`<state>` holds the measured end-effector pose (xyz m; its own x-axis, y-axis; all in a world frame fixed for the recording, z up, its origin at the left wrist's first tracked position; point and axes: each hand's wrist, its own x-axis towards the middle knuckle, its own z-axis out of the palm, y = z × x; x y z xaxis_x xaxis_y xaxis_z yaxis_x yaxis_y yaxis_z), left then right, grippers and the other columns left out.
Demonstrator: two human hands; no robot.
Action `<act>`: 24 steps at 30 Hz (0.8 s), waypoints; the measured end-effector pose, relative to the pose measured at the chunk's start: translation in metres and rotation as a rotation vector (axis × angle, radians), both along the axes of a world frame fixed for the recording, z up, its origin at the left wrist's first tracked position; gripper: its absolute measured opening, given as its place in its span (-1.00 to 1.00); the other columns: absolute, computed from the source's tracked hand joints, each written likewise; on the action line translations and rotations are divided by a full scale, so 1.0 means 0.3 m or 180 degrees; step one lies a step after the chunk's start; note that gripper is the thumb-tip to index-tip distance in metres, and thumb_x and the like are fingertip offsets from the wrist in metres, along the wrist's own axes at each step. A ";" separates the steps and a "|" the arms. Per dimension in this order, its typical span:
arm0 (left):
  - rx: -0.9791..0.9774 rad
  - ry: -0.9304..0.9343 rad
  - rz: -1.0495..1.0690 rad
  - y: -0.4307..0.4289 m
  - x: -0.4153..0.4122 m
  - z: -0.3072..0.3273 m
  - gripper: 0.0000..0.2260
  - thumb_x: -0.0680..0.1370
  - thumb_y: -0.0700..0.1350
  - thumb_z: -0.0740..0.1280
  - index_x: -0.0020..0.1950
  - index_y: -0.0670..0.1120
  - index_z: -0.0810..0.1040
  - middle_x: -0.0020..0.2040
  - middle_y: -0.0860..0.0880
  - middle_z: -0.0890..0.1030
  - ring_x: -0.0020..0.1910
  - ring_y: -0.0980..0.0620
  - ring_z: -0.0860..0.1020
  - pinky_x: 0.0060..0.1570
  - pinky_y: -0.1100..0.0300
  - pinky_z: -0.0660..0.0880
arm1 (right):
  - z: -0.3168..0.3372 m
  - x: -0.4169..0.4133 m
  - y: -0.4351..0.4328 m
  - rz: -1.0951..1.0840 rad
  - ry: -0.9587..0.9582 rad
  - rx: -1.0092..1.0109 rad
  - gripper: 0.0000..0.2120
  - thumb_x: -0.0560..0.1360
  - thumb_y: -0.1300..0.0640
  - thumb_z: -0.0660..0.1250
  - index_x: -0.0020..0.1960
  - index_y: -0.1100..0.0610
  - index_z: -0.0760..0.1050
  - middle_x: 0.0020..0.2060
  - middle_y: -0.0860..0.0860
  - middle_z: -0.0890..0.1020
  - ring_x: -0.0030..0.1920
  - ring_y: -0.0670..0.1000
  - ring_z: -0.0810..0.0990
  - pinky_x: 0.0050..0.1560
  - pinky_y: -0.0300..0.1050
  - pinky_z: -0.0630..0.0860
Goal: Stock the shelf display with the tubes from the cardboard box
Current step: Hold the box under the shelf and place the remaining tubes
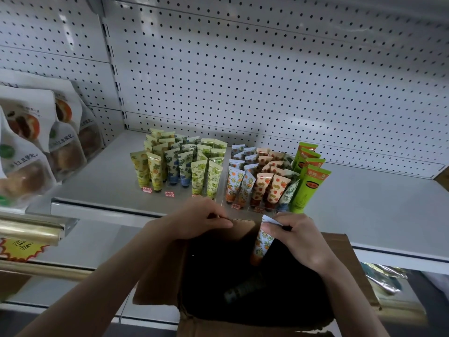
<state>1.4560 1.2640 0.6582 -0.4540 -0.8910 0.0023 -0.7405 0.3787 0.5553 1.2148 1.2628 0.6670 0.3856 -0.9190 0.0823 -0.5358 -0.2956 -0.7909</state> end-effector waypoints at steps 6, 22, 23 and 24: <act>-0.0087 -0.0008 -0.0008 0.007 -0.006 0.005 -0.85 0.55 0.04 0.27 -0.17 0.07 0.56 -0.28 0.13 0.53 -0.27 0.20 0.48 -0.21 0.28 0.38 | -0.005 -0.005 0.000 -0.0015 0.0053 -0.0112 -0.64 0.47 0.14 0.39 -0.41 0.27 0.40 -0.49 -0.05 0.37 -0.45 -0.15 0.30 -0.37 -0.28 0.22; -0.0430 -0.0189 -0.0025 0.013 -0.084 0.018 -0.73 0.57 0.03 0.24 -0.24 -0.08 0.54 -0.32 0.05 0.51 -0.34 0.20 0.41 -0.19 0.23 0.33 | 0.013 -0.085 0.026 -0.0231 -0.0057 -0.0405 -0.79 0.46 0.16 0.40 -0.18 0.32 0.62 -0.14 0.16 0.66 -0.07 0.07 0.58 -0.12 -0.15 0.43; -0.0481 -0.0193 -0.0019 0.011 -0.108 0.024 -0.70 0.56 0.07 0.22 -0.24 -0.10 0.54 -0.32 0.04 0.52 -0.34 0.18 0.41 -0.19 0.22 0.33 | 0.022 -0.104 0.027 -0.0262 -0.0059 -0.0364 -0.81 0.46 0.15 0.40 -0.20 0.29 0.63 -0.16 0.13 0.66 -0.12 0.05 0.59 -0.15 -0.17 0.43; -0.0510 -0.0192 -0.0027 0.008 -0.135 0.029 -0.66 0.54 0.10 0.19 -0.23 -0.11 0.55 -0.31 0.01 0.54 -0.33 0.15 0.42 -0.19 0.21 0.33 | 0.030 -0.127 0.027 -0.0277 -0.0050 -0.0321 -0.81 0.46 0.14 0.40 -0.23 0.26 0.63 -0.19 0.10 0.65 -0.16 0.03 0.59 -0.18 -0.17 0.42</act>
<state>1.4156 1.2665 0.6670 -0.4649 -0.8776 0.1167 -0.7670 0.4651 0.4419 1.1766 1.2710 0.6760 0.3026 -0.9357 0.1814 -0.5507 -0.3269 -0.7680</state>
